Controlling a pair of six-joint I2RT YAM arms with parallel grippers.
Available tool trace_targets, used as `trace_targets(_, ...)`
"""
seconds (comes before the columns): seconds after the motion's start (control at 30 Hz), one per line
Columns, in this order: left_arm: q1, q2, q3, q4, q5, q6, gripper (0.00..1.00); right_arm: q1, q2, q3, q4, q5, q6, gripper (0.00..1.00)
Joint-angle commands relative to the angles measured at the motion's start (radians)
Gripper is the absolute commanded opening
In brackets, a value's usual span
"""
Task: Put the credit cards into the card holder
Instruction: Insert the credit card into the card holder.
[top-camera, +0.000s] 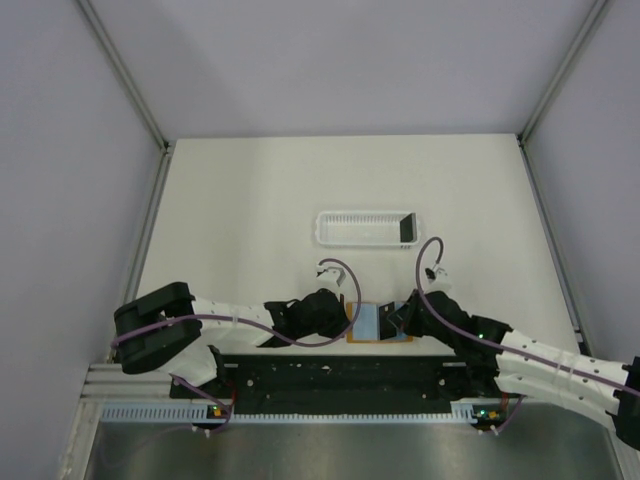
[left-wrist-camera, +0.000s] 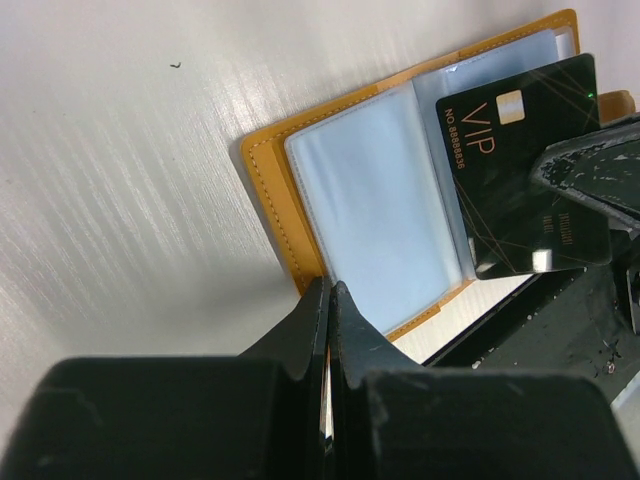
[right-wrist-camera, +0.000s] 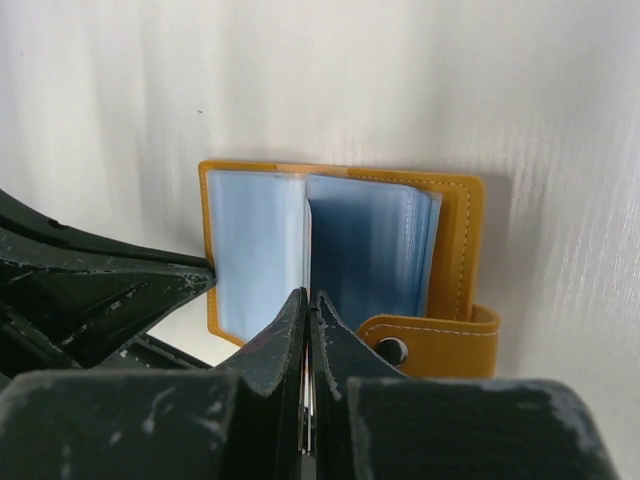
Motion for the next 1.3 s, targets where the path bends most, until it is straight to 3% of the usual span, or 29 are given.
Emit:
trace_targets(0.0, -0.003, 0.017, -0.010, -0.033, 0.022, -0.002, 0.00, -0.013, -0.032, -0.039, 0.058, -0.021, 0.043, 0.00)
trace_targets(1.27, -0.003, 0.019, -0.016, -0.032, 0.028, -0.011, 0.00, -0.025, 0.008, -0.151, 0.274, -0.062, 0.075, 0.00)
